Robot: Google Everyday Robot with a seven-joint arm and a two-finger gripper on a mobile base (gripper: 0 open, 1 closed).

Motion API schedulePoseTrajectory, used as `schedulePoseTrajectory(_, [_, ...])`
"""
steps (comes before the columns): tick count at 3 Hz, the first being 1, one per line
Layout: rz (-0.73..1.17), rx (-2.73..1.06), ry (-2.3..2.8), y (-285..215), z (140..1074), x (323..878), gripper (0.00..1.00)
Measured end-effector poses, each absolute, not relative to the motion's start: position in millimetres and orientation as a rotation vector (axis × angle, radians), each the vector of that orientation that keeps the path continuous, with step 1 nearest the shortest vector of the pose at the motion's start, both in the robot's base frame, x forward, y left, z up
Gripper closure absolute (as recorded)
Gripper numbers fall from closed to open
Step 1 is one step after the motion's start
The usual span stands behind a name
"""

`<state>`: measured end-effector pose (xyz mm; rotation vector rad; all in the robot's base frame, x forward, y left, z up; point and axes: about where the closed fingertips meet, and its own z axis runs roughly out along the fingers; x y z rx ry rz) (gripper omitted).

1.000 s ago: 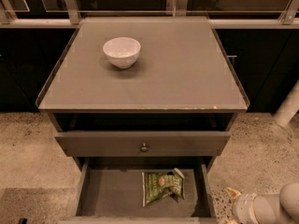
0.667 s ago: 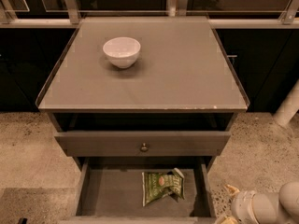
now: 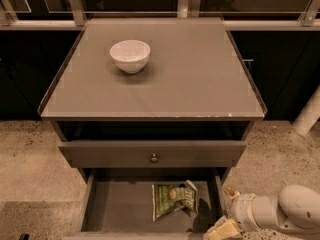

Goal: Pick green jalapeno chip bag from middle drawer and place on counter

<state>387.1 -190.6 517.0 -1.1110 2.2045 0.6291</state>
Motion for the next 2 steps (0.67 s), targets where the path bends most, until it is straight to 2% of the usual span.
schedulePoseTrajectory(1, [0.625, -1.081, 2.205, -192.0, 514.8, 388.0, 0.0])
schedulePoseTrajectory(2, [0.645, -1.032, 2.197, -190.0, 499.9, 412.8, 0.0])
